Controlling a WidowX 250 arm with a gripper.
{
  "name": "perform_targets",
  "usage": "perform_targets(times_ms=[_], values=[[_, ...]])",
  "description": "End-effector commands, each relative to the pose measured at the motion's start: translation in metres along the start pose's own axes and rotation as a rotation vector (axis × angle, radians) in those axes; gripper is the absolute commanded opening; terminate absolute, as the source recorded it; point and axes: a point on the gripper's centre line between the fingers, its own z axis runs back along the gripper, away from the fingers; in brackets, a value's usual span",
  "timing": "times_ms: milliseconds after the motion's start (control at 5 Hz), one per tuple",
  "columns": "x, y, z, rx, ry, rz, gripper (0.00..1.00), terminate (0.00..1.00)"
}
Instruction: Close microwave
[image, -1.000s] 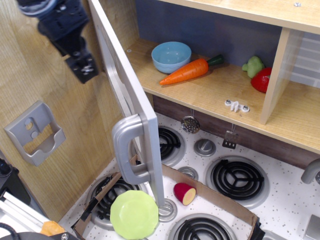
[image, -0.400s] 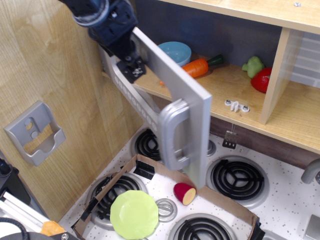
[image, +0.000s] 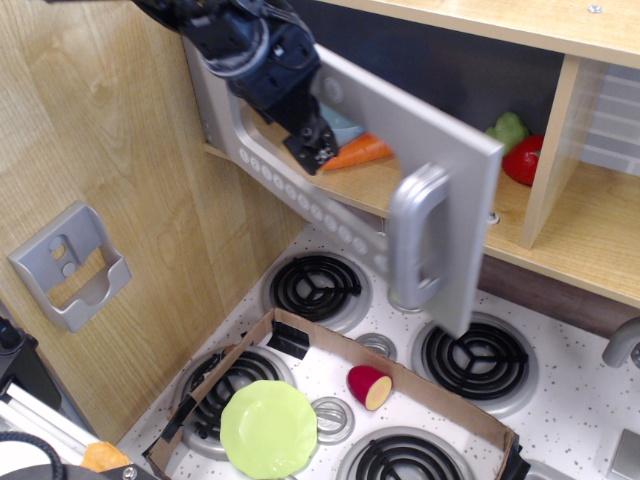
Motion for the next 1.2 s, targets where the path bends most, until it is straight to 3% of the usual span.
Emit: perform_targets(times_ms=[0,1000], values=[[0.028,-0.003,0.005,0.032,-0.06,-0.05,1.0,0.0],[0.054,-0.005,-0.003,0.03,-0.095,-0.138,1.0,0.0]])
